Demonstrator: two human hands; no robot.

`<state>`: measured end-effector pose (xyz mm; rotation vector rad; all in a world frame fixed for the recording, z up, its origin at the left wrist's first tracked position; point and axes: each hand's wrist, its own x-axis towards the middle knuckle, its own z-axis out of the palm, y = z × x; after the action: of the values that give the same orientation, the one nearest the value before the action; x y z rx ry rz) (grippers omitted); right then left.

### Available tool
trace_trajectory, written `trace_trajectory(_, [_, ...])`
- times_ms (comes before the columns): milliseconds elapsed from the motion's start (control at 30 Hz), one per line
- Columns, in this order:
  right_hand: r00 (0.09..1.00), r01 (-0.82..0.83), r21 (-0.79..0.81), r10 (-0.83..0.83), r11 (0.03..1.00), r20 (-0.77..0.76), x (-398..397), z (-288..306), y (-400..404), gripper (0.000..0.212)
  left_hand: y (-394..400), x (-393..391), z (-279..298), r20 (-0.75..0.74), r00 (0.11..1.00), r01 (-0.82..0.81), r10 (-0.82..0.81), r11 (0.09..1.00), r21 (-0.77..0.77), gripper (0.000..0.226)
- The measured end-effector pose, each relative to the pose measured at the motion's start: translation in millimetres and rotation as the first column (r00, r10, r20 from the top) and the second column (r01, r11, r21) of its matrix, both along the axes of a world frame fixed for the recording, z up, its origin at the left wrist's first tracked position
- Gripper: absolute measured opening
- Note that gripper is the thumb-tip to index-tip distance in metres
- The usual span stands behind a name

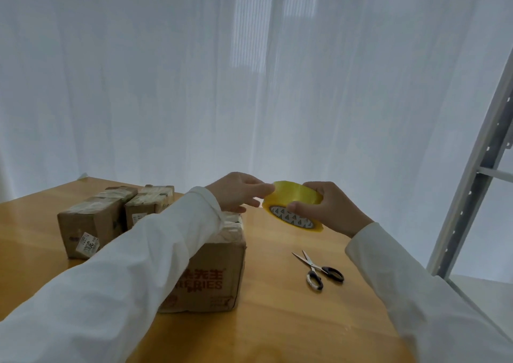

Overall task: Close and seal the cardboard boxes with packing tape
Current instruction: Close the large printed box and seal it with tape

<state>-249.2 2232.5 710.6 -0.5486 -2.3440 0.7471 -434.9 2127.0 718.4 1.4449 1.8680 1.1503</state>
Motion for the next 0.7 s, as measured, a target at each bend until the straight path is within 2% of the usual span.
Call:
trace_trajectory(67, [1.0,-0.001,-0.042,0.0,0.999,-0.01,1,-1,2,0.051,-15,-18,-1,-0.282,0.959,-0.002,-0.041,0.988,-0.154,0.055])
trace_trajectory(133, [1.0,0.015,-0.075,-0.015,0.997,-0.003,2,-4,5,0.043,-31,-47,-9,-0.492,0.869,-0.144,-0.051,0.925,-0.35,0.085])
trace_trajectory(200, [0.999,0.045,-0.101,-0.046,0.994,-0.006,1,-7,8,0.034,-45,-71,-24,-0.602,0.798,-0.323,-0.002,0.842,-0.431,0.106])
trace_trajectory(233, [0.998,0.055,-0.129,-0.058,0.99,-0.022,0,-9,9,0.032,-50,-81,-32,-0.612,0.79,-0.373,0.042,0.825,-0.425,0.105])
trace_trajectory(300, [0.993,0.068,-0.212,-0.087,0.975,-0.082,-7,-13,9,0.031,-52,-93,-47,-0.562,0.812,-0.413,0.158,0.836,-0.362,0.084])
trace_trajectory(367, [0.978,0.073,-0.313,-0.13,0.947,-0.163,-18,-17,8,0.036,-47,-93,-53,-0.548,0.804,-0.463,0.23,0.822,-0.333,0.078])
trace_trajectory(467, [0.942,0.04,-0.448,-0.184,0.893,-0.281,-36,-17,2,0.04,-37,-77,-50,-0.585,0.79,-0.5,0.184,0.744,-0.442,0.075])
trace_trajectory(533, [0.92,-0.028,-0.466,-0.16,0.884,-0.358,-46,-12,-6,0.042,-33,-70,-43,-0.617,0.767,-0.498,0.175,0.768,-0.402,0.066])
trace_trajectory(567, [0.915,-0.078,-0.452,-0.116,0.889,-0.386,-50,-10,-10,0.042,-31,-65,-38,-0.6,0.767,-0.488,0.228,0.814,-0.314,0.063])
trace_trajectory(600, [0.914,-0.131,-0.421,-0.055,0.898,-0.401,-53,-7,-17,0.042,-30,-62,-33,-0.53,0.791,-0.457,0.305,0.871,-0.18,0.061])
trace_trajectory(633, [0.917,-0.175,-0.371,0.014,0.912,-0.398,-58,-6,-22,0.039,-28,-57,-27,-0.383,0.846,-0.413,0.372,0.91,-0.029,0.062])
trace_trajectory(667, [0.924,-0.202,-0.313,0.075,0.928,-0.375,-63,-6,-28,0.035,-27,-53,-21,-0.191,0.903,-0.375,0.385,0.923,0.087,0.061])
trace_trajectory(700, [0.935,-0.209,-0.25,0.117,0.945,-0.336,-68,-7,-33,0.03,-27,-46,-14,-0.015,0.94,-0.337,0.342,0.931,0.138,0.062])
